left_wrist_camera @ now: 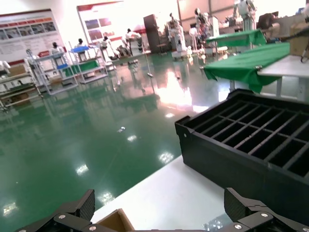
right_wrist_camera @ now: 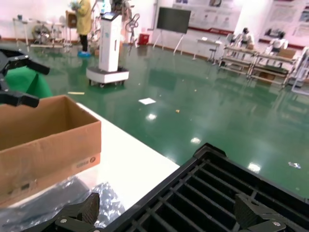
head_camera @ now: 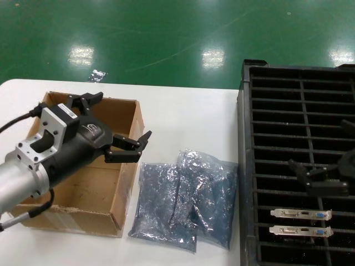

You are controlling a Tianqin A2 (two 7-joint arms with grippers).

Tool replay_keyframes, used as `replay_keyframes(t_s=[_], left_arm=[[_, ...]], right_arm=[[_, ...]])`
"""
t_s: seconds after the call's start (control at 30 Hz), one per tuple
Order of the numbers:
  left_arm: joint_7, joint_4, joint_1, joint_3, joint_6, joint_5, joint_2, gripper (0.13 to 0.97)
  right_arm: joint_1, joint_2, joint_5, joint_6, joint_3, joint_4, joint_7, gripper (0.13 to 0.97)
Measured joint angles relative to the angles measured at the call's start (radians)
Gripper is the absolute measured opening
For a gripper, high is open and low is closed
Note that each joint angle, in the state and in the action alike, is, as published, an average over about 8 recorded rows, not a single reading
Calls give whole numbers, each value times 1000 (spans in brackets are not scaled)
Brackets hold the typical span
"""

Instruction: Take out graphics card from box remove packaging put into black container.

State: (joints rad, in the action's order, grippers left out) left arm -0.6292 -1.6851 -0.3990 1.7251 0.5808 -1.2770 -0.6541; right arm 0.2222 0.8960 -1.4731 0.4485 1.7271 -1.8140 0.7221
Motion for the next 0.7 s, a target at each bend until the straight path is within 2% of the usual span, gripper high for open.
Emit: replay_keyframes(t_s=[0.27,0.7], left_arm=[[86,12,54,-17,-79,-71,48,959],[225,30,143,-45,-208,-187,127,966]], right_arm=[[-30,-81,-44,-61,-17,29,-98,966],[-79,-213,-117,-160,-45,77,-258,966]])
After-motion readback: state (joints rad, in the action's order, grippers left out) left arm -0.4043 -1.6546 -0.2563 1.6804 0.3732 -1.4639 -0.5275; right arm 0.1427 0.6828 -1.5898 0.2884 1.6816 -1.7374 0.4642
